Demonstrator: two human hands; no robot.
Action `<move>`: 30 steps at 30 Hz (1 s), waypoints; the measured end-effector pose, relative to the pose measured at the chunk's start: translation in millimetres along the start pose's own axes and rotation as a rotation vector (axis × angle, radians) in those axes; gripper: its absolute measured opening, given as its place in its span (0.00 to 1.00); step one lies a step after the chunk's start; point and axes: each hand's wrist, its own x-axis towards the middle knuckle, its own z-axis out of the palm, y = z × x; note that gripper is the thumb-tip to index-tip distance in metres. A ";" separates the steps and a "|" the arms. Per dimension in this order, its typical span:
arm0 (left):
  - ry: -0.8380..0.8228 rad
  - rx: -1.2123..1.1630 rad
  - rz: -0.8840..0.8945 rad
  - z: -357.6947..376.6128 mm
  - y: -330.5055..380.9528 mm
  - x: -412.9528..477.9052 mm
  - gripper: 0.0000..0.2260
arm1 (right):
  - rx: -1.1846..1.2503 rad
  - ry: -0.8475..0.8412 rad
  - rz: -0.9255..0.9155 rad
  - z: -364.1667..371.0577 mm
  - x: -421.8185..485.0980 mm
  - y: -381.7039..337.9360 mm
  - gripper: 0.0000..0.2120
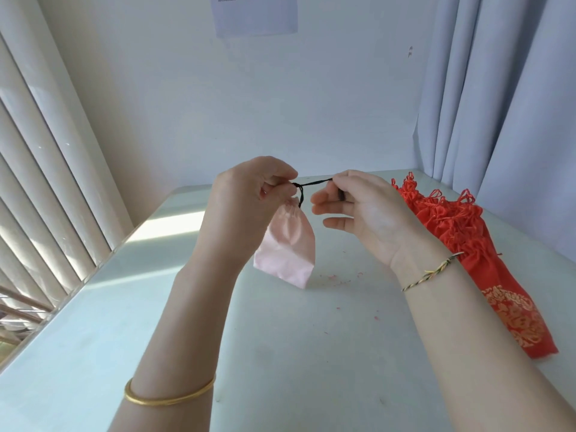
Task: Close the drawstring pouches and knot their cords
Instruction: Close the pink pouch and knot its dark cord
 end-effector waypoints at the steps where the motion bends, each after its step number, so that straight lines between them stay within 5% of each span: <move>1: 0.004 0.030 0.008 -1.2 -0.2 0.1 0.07 | -0.005 0.018 -0.004 -0.7 0.2 0.6 0.13; 9: -0.074 0.326 0.001 -12.7 -7.1 2.7 0.04 | 0.047 0.202 -0.008 -11.6 5.0 4.4 0.15; 16: -0.019 0.394 -0.029 -21.8 -18.8 6.5 0.14 | 0.242 0.332 0.168 -25.7 9.3 14.3 0.14; 19: -0.005 0.183 -0.108 -16.2 -13.8 5.9 0.14 | 0.175 0.406 0.200 -25.2 11.1 24.8 0.14; 24: -0.142 -0.874 -0.338 0.5 2.4 1.9 0.16 | 0.111 0.359 0.213 -21.9 11.5 24.7 0.13; 30: -0.241 -0.724 -0.431 1.9 -0.8 3.2 0.08 | 0.166 0.237 0.109 -13.1 4.6 1.0 0.15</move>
